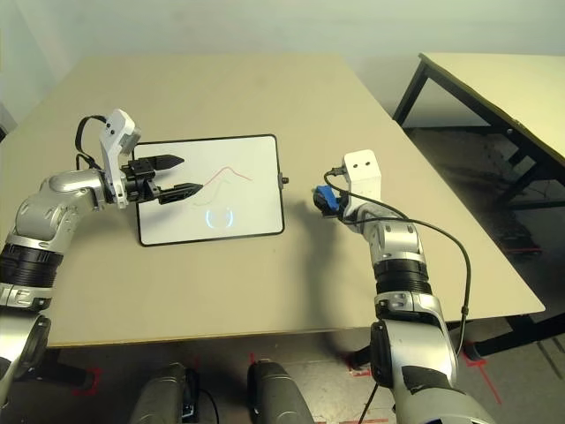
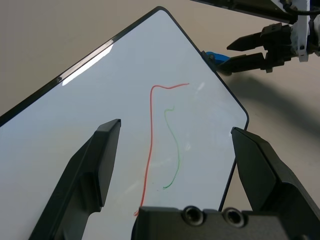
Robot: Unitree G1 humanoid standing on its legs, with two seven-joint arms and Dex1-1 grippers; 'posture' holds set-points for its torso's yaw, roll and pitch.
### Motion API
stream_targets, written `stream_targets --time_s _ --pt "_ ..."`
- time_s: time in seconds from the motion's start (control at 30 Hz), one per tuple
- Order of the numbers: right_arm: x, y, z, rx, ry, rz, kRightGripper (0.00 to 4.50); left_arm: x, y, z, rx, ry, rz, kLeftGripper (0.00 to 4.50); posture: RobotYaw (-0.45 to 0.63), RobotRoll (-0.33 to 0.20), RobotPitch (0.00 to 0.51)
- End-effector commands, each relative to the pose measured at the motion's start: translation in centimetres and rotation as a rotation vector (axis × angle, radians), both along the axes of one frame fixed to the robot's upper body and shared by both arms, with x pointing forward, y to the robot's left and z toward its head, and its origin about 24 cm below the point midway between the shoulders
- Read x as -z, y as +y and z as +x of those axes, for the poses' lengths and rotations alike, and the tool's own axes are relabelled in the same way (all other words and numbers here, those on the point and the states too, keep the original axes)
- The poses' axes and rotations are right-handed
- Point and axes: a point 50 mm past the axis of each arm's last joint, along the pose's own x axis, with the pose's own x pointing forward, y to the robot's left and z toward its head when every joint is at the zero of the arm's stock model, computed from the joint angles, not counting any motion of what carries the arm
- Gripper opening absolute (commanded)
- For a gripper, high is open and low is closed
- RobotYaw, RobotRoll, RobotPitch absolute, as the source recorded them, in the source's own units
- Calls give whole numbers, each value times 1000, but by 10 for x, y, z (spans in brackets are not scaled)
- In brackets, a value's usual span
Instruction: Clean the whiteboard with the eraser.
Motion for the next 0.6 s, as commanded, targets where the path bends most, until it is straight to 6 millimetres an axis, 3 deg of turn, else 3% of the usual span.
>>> stream_targets --time_s 0.03,0.4,0.5,0.6 --pt "3 1 3 -2 12 -9 4487 -1 -3 -1 8 -2 11 4500 -46 0 78" --pt "2 -4 4 25 11 -15 4487 2 -4 -15 20 33 13 4500 -35 0 147" --pt "0 -5 4 27 2 -19 4096 2 -3 -18 18 39 15 4500 -34 0 158" --pt "-4 -2 6 24 -16 -15 3253 3 -3 -20 16 48 18 4500 -36 0 164"
